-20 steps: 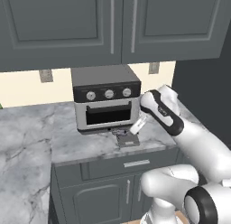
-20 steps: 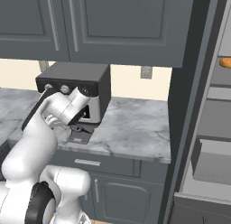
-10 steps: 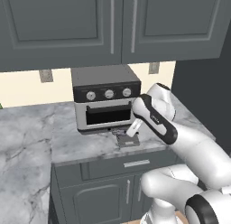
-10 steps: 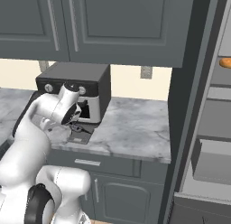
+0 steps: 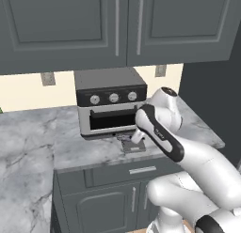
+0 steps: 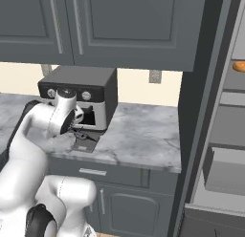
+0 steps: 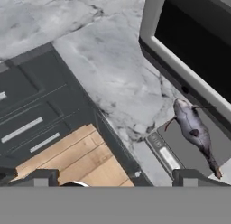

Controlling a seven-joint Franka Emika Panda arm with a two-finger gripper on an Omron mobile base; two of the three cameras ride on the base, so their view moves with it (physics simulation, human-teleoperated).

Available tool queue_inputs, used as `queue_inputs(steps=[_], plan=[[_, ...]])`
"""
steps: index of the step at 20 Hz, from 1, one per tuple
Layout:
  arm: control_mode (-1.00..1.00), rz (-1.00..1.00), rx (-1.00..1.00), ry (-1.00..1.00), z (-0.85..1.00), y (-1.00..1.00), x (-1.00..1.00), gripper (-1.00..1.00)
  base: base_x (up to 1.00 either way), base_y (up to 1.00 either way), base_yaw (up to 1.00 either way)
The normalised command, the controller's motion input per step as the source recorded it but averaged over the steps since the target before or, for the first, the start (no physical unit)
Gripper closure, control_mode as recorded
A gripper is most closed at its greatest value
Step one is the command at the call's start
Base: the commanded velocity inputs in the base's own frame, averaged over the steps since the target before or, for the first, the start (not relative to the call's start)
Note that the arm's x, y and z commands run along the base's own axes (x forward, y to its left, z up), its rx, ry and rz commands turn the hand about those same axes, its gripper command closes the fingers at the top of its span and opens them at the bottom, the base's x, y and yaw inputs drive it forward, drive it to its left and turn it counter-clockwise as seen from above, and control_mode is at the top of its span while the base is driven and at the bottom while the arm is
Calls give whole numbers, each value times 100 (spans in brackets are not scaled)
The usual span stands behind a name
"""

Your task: Take the fish from the fridge and place it on the digital scale on the counter by the fridge. Wait a few seconds for a reading, then move it to the plate on the dining counter.

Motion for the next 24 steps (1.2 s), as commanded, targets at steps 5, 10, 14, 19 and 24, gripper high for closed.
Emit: queue_inputs(steps=[5, 10, 14, 19, 24], plan=[[-100, 0, -11, -17, 0, 0, -1, -100, 0, 0, 0], [-100, 0, -1, -1, 0, 0, 0, -100, 0, 0, 0], [-100, 0, 0, 0, 0, 0, 0, -100, 0, 0, 0], [-100, 0, 0, 0, 0, 0, 0, -100, 0, 0, 0], [-100, 0, 0, 0, 0, 0, 0, -100, 0, 0, 0]])
